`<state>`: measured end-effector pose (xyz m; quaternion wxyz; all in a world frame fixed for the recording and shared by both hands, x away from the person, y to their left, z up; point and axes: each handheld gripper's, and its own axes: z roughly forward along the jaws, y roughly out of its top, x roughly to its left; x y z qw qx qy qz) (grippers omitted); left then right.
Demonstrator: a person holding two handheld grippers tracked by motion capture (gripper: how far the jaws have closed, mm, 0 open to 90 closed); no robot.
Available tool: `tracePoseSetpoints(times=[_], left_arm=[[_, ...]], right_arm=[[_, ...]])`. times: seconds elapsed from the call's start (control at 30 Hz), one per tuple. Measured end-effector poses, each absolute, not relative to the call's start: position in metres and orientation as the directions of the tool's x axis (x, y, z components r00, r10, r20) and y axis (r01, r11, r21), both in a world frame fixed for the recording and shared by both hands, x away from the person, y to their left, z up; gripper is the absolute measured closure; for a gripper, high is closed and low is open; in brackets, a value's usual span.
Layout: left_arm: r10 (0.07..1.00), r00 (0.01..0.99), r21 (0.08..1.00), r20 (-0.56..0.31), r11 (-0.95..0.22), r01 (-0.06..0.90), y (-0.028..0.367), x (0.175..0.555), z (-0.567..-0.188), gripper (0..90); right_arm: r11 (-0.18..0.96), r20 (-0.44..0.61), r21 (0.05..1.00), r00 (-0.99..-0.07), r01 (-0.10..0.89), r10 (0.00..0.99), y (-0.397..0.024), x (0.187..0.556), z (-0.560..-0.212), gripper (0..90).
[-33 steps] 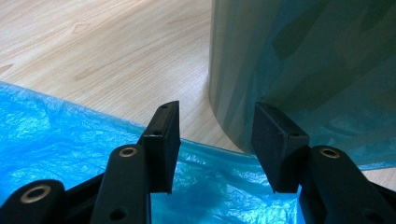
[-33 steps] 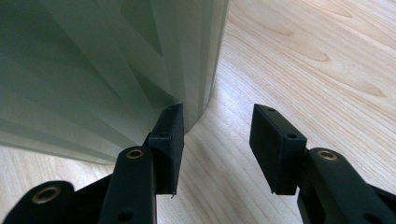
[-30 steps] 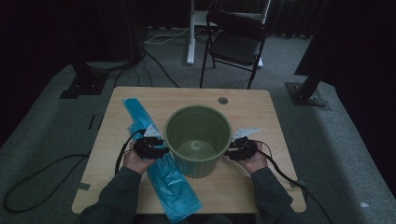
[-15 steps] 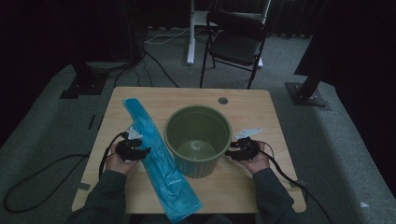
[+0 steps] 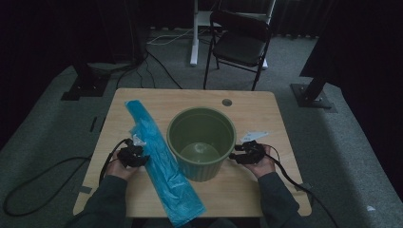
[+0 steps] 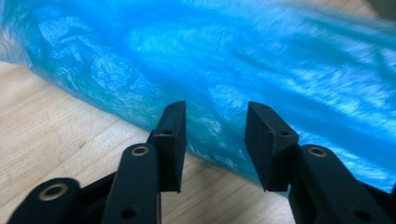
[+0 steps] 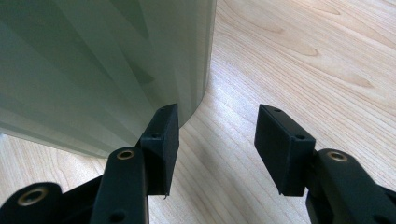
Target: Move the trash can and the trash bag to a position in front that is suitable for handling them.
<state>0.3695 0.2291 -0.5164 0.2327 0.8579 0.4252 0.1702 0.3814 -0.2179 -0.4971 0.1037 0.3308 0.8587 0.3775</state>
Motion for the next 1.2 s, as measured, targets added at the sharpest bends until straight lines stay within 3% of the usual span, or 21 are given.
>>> tracePoseSetpoints(times=[0.2, 0.8, 1.2], left_arm=[[0.829, 0.552, 0.55, 0.085, -0.502, 0.668, 0.239, 0.379, -0.52, 65.2], [0.906, 0.421, 0.598, 0.039, -0.359, 0.717, 0.27, 0.404, -0.524, 62.5], [0.897, 0.44, 0.61, 0.046, -0.374, 0.698, 0.266, 0.403, -0.52, 58.7]], right_arm=[[0.493, 0.081, 0.712, -0.757, 0.499, 0.648, -0.22, 0.382, -0.5, 49.2], [0.495, 0.085, 0.706, -0.755, 0.506, 0.65, -0.22, 0.383, -0.502, 49.3], [0.5, 0.076, 0.694, -0.744, 0.518, 0.664, -0.224, 0.383, -0.503, 49.1]])
